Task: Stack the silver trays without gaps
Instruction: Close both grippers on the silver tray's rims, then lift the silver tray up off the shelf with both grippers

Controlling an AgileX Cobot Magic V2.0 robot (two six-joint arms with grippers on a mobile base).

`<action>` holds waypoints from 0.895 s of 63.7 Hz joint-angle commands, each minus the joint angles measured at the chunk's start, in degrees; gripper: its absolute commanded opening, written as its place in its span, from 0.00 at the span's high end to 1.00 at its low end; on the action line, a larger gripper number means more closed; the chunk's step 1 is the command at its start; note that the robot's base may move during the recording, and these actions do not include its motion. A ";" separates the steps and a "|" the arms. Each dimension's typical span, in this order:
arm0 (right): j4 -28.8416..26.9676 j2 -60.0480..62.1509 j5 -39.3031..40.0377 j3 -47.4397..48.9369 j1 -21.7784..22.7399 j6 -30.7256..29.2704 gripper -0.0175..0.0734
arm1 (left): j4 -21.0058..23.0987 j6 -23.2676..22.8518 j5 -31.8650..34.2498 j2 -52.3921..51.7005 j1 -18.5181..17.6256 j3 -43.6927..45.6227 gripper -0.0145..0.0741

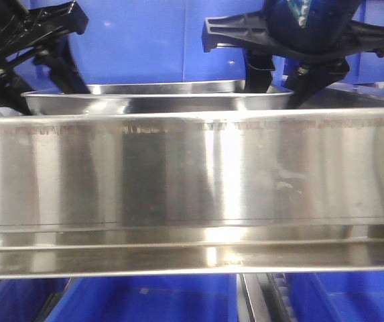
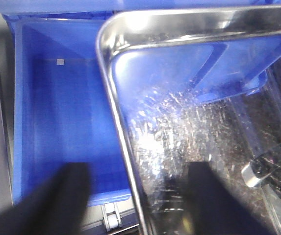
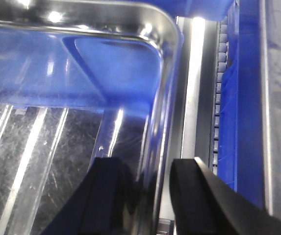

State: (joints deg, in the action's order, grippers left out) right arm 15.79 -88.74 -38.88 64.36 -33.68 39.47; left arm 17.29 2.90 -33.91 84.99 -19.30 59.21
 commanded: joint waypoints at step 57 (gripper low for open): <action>-0.12 1.60 -1.77 0.22 -0.20 -0.57 0.89 | -0.16 -1.82 -0.58 -2.08 0.35 0.96 0.86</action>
State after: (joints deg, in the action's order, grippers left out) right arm 14.88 -88.42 -39.00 64.57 -33.71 40.23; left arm 17.41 1.36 -35.24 84.71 -18.95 59.34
